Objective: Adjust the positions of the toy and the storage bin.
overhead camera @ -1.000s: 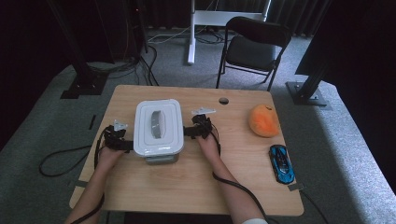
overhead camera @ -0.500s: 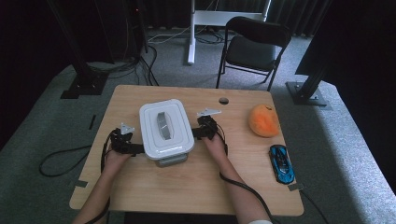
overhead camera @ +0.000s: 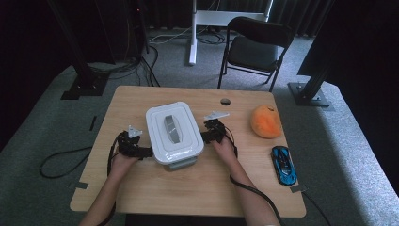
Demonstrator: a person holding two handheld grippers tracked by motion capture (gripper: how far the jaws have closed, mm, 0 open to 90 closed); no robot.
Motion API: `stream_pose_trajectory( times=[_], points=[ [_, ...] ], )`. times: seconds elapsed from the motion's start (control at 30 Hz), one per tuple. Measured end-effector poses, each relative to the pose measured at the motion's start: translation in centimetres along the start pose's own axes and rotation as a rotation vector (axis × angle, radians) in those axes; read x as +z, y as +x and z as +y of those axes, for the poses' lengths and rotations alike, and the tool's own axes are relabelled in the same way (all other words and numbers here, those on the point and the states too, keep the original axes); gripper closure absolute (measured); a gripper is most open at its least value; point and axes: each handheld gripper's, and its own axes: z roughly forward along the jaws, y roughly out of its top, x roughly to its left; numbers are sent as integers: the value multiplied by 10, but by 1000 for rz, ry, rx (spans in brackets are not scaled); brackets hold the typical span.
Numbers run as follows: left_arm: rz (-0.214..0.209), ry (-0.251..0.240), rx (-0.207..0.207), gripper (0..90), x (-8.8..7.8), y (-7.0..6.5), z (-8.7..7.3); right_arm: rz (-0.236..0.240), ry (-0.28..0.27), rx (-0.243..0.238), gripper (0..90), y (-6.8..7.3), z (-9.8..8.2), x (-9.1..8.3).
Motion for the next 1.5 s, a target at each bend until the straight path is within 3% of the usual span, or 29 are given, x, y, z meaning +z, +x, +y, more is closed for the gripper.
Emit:
stream_pose_trajectory(
  times=[0.27,0.43,0.87,1.5],
  points=[
    [-4,-6,15,6,-1,-11,0,9,-17,23,246,-4,-9,-8],
    [-9,-5,18,7,-2,-17,0,-1,-14,0,247,-4,-12,-15],
    [-44,-1,47,6,-5,-38,-1,23,-20,14,247,-10,-25,-32],
    [-81,2,85,6,-13,-72,-11,31,-47,-18,252,-10,-48,-65]
  ],
)
